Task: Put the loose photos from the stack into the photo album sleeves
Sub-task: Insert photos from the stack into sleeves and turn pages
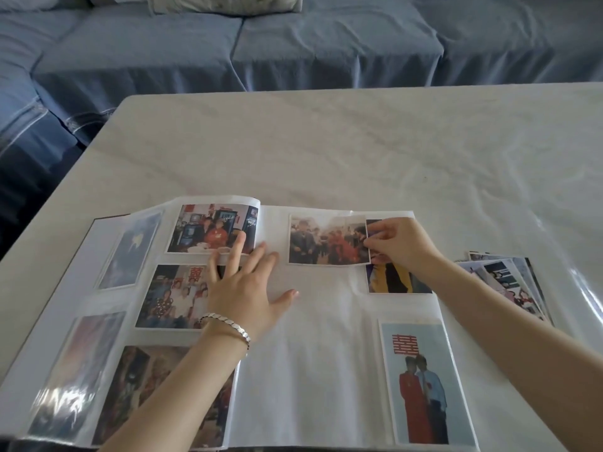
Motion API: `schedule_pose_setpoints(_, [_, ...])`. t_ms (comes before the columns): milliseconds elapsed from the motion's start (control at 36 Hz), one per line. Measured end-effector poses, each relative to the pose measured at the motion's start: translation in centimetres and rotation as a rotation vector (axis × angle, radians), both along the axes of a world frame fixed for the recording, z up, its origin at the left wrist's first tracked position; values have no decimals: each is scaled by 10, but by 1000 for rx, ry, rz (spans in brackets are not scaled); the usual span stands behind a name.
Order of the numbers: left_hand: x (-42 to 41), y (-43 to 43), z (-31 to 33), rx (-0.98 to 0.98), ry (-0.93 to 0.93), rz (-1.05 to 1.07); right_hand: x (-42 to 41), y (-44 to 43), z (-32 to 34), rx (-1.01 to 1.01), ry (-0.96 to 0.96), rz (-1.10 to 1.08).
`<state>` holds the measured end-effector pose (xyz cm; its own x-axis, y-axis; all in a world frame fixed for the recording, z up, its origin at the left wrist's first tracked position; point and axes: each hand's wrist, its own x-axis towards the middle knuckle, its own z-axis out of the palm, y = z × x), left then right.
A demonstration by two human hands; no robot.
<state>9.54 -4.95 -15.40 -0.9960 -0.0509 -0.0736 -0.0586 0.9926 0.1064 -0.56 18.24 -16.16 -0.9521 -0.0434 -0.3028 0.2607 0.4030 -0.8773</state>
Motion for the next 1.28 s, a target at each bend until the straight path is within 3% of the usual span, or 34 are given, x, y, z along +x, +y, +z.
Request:
schedule_pose_setpoints(139, [-1,-1,0,10,-13,2,0,-8,4,-28,-29,-24])
schedule_pose_setpoints(306, [-2,0,2,1,-35,7,-9,-28,11,10,-90,106])
schedule_pose_setpoints(389, [-1,1,2,-12,-34,6,-12,-34,16,-79,-166,142])
schedule_pose_setpoints(528, [-1,0,2,-5,-24,6,-7,-30,17,-174,-273,29])
schedule_pose_setpoints(694, [-1,-1,-1,10,-1,1,6,-34,4,126,7,-50])
schedule_pose_setpoints(889, [-2,-1,-3,1,24,2,24,-44,2,138,219,-80])
schedule_pose_setpoints(1028, [-3,-1,-3,6,9,2,22,-44,2,272,286,-17])
schedule_pose_setpoints(1167, [-3,-2,-3,-7,-22,-1,5,-37,10,280,96,49])
schedule_pose_setpoints(1278, [-3,-1,-2,-14,-25,-3,-1,-27,18,88,-119,36])
